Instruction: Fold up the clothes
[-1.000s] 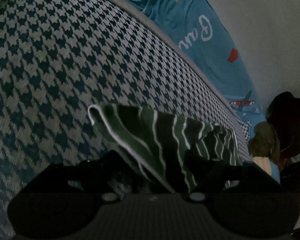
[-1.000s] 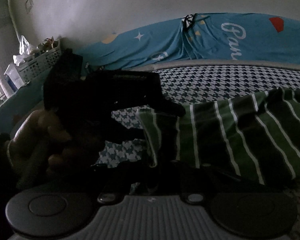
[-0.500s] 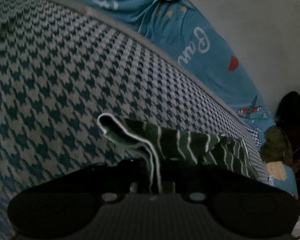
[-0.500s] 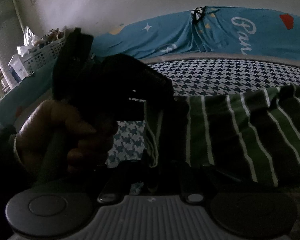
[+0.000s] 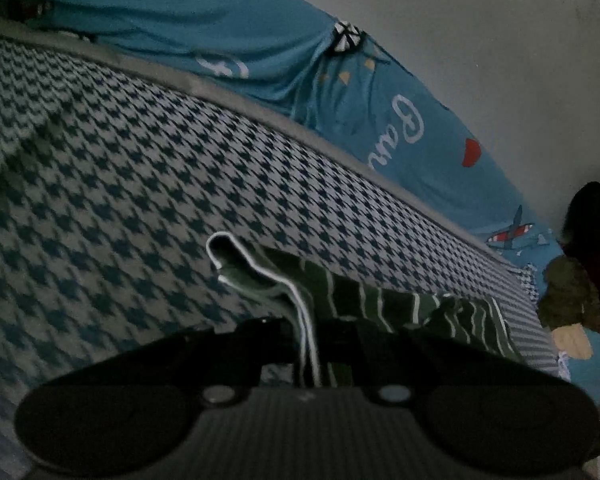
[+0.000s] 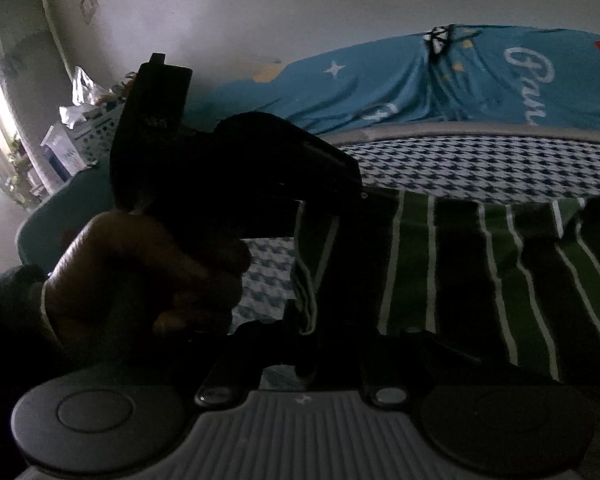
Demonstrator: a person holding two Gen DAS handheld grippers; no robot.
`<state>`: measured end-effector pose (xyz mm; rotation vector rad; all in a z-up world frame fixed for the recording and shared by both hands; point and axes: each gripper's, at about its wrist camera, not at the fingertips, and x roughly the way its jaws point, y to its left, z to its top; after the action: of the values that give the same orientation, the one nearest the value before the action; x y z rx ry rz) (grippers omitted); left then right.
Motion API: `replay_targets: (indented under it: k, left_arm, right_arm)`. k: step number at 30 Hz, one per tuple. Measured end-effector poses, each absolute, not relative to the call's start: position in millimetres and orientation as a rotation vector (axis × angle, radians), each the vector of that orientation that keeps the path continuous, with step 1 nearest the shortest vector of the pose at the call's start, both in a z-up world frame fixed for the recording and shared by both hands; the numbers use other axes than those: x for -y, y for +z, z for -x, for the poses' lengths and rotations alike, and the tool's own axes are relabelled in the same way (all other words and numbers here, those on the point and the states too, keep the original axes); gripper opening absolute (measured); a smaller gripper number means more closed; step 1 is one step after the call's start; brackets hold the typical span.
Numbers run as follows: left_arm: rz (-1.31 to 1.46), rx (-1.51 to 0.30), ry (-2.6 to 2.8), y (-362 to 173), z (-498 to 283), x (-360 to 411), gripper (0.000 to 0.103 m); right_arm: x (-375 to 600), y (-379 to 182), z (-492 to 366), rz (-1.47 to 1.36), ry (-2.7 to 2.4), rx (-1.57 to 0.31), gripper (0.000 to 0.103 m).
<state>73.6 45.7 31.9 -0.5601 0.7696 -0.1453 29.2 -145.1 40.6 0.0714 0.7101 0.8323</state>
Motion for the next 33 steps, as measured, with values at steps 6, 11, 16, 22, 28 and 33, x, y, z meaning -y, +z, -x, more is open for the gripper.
replay_targets:
  k: [6,11,16,22,28,33]
  left_arm:
    - [0.505,-0.761,-0.106,44,-64,-72,0.007]
    - [0.449,-0.771,-0.094,55,-65,-89,0.007]
    - [0.373,-0.799,-0.061,55,-69,-104,0.007]
    - [0.323,-0.847,-0.009,43,-74,-119,0.007]
    - [0.268,-0.919,0.101,22,-78,-126,0.022]
    - [0.280,-0.893,0.223,23,-72,-137,0.045]
  right_arm:
    - [116,43,-28,-0.091,0.899,-0.716,0.010]
    - [94,42,-30,-0.117,0.930,-0.721,0.010]
    - [76,38,-34,-0.131,0.952,-0.723,0.010]
    - [58,27,-40,-0.136,0.974,-0.752,0.013]
    - [54,18,-39,-0.088,0.971,-0.779,0.019]
    - [69,27,-35,-0.070,1.004,-0.793,0.034]
